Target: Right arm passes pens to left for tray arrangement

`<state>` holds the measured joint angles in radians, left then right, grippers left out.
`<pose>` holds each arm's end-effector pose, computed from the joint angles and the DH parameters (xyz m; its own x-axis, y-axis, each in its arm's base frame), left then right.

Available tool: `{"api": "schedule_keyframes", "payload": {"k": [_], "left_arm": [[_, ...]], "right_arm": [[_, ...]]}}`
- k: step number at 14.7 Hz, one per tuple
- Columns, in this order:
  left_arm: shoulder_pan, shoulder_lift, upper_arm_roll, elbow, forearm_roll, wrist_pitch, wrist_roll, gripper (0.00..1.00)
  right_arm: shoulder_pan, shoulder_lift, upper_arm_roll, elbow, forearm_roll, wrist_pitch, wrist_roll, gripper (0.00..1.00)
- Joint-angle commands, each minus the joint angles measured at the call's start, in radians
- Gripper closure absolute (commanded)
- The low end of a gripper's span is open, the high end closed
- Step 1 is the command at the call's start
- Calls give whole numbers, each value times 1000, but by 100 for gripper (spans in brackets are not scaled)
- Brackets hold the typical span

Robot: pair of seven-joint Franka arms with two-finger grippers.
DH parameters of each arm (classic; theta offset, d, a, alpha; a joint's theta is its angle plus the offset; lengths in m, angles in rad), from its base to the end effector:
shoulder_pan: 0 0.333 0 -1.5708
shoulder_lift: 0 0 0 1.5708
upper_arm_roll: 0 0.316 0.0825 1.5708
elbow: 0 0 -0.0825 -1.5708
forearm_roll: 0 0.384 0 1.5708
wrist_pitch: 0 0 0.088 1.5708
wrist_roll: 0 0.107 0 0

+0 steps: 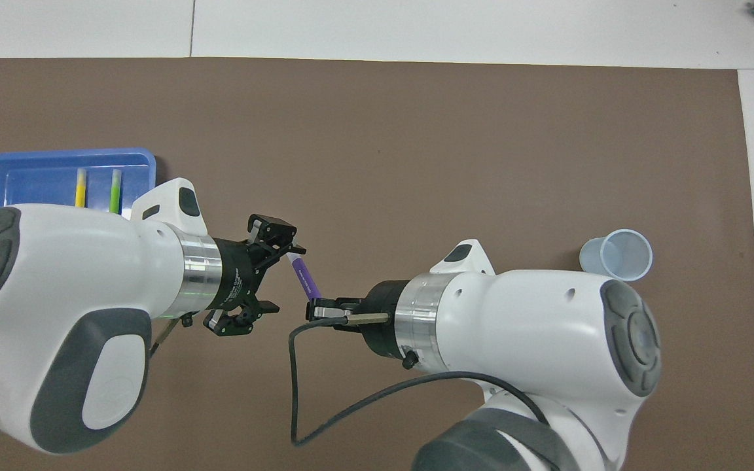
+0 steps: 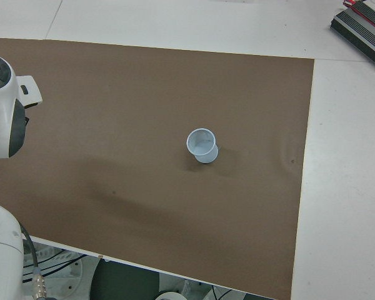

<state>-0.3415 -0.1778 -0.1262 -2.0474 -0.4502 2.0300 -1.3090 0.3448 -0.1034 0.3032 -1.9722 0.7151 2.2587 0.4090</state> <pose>0.4537 -0.2608 0.5369 0.5308 0.7714 -0.3509 0.8475 -0.4837 0.2187 0.4368 0.3604 0.5594 0.9942 -0.1056 -0.0193 -0.0929 -0.7559 -0.6481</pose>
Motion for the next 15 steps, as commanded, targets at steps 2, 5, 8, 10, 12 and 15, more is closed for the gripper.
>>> {"api": "schedule_keyframes", "payload": {"k": [2,5,8,10,12,15], "left_arm": [[-37,-26,10,-19,-30,12,-18,8],[-39,-22,7,-11,-36,10,-19,8],[-54,-20,7,-4,-38,12,-19,9],[-56,-19,5,0,-38,13,-21,10],[-70,-17,7,4,-38,21,-39,13],[-74,-14,7,6,-38,22,-44,22]], "right_arm": [[3,14,4,15,21,19,7,100],[3,14,4,15,21,18,5,100],[0,14,4,13,21,18,1,100],[-1,13,4,9,21,18,-4,100],[-7,13,4,7,18,16,-6,100],[-9,11,4,4,14,13,-19,100]]}}
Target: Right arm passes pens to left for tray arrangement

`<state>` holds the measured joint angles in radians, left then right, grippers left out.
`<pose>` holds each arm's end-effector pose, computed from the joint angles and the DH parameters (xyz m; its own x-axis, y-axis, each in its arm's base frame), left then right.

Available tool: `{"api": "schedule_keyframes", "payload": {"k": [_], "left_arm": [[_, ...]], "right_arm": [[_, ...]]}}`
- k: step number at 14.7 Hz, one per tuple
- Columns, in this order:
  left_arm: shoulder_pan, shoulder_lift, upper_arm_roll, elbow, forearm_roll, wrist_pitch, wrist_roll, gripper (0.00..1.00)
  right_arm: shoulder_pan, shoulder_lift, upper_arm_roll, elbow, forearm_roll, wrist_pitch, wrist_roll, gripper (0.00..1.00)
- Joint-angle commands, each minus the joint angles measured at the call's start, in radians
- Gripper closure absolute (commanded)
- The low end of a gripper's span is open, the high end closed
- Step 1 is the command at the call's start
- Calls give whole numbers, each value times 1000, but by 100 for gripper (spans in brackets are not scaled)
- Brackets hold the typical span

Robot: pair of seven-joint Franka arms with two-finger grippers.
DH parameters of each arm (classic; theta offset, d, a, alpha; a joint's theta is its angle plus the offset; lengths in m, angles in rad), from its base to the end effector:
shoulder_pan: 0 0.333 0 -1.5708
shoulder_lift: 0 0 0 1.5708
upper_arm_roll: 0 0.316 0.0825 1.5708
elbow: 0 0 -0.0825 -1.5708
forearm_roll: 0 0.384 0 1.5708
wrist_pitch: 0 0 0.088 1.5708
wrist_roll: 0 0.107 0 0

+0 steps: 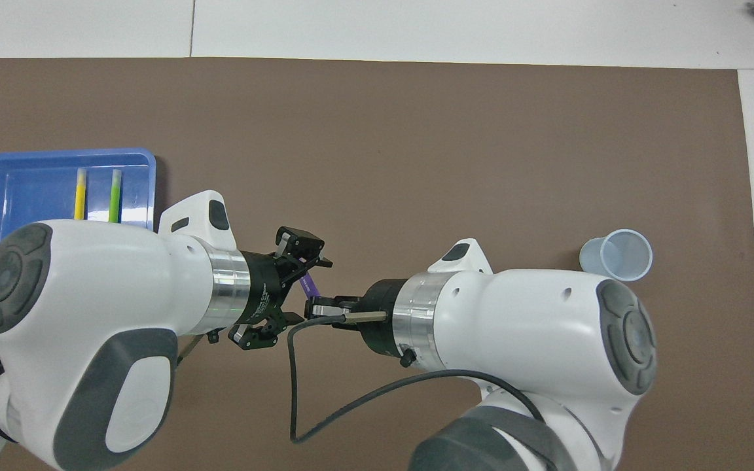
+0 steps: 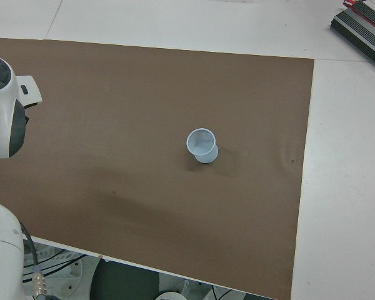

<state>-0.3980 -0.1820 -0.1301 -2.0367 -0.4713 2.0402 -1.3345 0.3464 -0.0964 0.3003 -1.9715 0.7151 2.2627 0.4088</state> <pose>0.4379 -0.2892 0.5458 0.5523 0.7469 -0.3702 0.8336 -0.5006 0.2336 0.4392 0.3602 0.5564 0.9938 -0.1091 -0.0223 -0.0975 -0.7558 -0.6475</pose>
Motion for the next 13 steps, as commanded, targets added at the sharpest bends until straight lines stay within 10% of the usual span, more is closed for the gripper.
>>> {"api": "schedule_keyframes", "payload": {"k": [1,13], "left_arm": [[-18,-10,10,-5,-16,12,-19,23],[-18,-11,11,-7,-16,3,-17,44]], "right_arm": [[-12,4,5,3,14,5,-27,100],[-27,-6,2,-4,-14,-75,-99,100]]}}
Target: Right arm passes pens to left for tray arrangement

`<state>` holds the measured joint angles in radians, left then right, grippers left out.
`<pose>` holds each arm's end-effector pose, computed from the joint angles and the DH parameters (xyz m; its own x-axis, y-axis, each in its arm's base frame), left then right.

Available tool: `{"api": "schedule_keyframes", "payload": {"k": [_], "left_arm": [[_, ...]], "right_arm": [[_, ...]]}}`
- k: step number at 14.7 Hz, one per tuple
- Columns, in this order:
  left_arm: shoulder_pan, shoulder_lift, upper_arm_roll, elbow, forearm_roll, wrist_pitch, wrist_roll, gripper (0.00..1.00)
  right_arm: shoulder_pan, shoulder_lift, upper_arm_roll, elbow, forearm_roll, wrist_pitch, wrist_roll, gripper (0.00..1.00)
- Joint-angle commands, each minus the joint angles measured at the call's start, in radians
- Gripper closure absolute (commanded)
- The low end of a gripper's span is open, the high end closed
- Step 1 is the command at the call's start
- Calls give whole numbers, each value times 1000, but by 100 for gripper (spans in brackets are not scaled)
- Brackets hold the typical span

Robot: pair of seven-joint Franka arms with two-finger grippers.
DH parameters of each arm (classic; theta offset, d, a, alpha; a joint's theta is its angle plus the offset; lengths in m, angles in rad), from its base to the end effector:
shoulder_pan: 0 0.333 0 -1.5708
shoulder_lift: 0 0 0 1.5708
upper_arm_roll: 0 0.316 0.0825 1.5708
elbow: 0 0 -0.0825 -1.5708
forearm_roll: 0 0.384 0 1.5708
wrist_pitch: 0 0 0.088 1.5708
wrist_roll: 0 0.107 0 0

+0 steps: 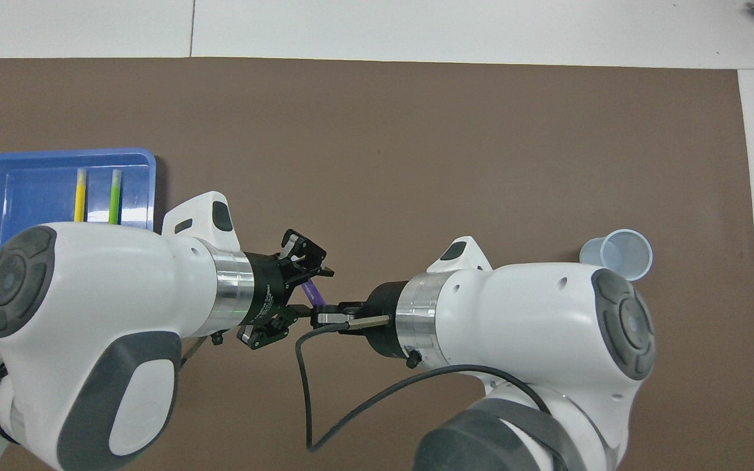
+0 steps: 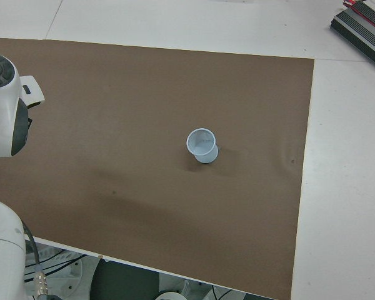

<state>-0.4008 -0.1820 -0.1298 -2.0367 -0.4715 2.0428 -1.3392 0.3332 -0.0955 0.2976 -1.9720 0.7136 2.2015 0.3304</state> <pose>0.4375 -0.2903 0.5461 0.5501 0.7481 -0.3710 0.8350 -0.4979 0.2341 0.4390 0.3553 0.5502 0.9995 -0.0280 -0.0165 -0.0321 -0.7753 -0.6308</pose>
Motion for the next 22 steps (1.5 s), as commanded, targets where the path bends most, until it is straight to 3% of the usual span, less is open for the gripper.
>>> {"api": "schedule_keyframes", "payload": {"k": [1,12,22], "left_arm": [[-13,-11,10,-7,-16,-1,-12,45],[-13,-11,10,-7,-16,-1,-12,54],[-13,-11,12,-7,-16,-3,-14,88]], "right_arm": [[-14,-9,5,-4,-14,-14,-21,100],[-14,-9,5,-7,-13,-13,-21,100],[-14,-9,5,-7,-14,-13,-21,100]]}}
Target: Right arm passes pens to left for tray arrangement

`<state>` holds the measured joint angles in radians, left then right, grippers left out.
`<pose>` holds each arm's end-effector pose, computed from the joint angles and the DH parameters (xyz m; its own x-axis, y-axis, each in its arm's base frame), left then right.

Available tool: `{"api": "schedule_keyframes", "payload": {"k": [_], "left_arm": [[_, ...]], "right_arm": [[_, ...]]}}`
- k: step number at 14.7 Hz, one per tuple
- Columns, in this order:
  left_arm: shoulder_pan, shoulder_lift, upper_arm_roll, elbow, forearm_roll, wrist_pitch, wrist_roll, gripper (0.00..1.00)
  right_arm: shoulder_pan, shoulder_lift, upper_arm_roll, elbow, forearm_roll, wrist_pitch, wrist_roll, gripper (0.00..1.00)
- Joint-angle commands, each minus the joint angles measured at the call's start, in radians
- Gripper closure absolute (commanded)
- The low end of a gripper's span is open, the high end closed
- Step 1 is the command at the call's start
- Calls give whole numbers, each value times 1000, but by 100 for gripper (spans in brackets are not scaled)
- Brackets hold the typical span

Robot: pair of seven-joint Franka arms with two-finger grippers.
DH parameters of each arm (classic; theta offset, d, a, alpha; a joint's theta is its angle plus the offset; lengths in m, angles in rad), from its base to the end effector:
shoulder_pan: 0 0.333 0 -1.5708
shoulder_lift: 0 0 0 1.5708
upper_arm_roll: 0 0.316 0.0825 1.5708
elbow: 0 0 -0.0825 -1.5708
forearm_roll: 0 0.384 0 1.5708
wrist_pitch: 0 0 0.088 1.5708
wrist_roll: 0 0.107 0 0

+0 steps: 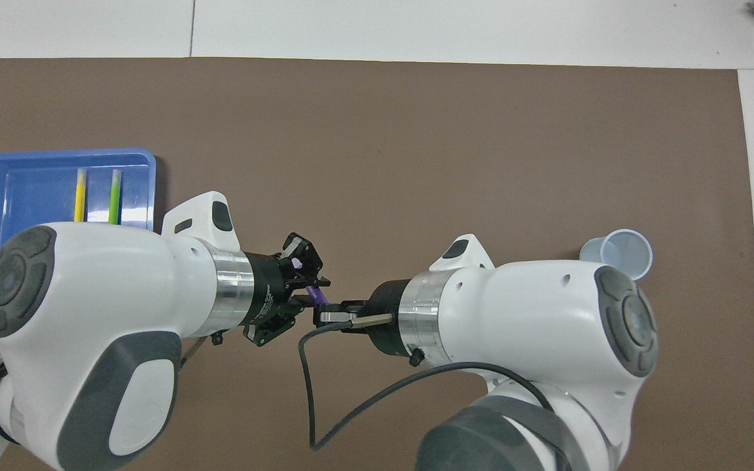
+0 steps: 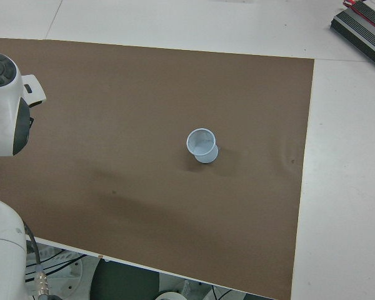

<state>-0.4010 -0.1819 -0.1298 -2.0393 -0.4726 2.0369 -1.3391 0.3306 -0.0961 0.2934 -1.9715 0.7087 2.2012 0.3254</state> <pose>0.4366 -0.2903 0.5442 0.5490 0.7477 -0.3735 0.8356 -0.5005 0.2264 0.4414 0.3521 0.5507 0.9995 -0.0293 -0.0099 -0.0290 -0.7772 -0.6286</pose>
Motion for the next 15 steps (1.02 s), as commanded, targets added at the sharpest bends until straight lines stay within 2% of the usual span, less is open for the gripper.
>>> {"api": "schedule_keyframes", "payload": {"k": [1,5,8,9,11,13,15], "left_arm": [[-13,-11,12,-4,-15,3,-14,90],[-13,-13,12,-4,-15,2,-14,100],[-13,-13,12,-4,-15,2,-14,100],[-13,-13,12,-4,-15,2,-15,100],[-13,-13,12,-4,-15,2,-15,100],[-13,-13,12,-4,-15,2,-15,100],[-13,-11,12,-4,-15,2,-15,100]], "right_arm": [[-12,-8,9,-7,-9,-12,-16,100],[-12,-8,9,-7,-9,-12,-14,100],[-12,-8,9,-7,-8,-14,-2,100],[-12,-8,9,-7,-8,-14,0,76],[-12,-8,9,-7,-9,-15,11,0],[-16,-8,7,-7,-17,-21,11,0],[-30,-7,7,-3,-107,-37,9,0]]}}
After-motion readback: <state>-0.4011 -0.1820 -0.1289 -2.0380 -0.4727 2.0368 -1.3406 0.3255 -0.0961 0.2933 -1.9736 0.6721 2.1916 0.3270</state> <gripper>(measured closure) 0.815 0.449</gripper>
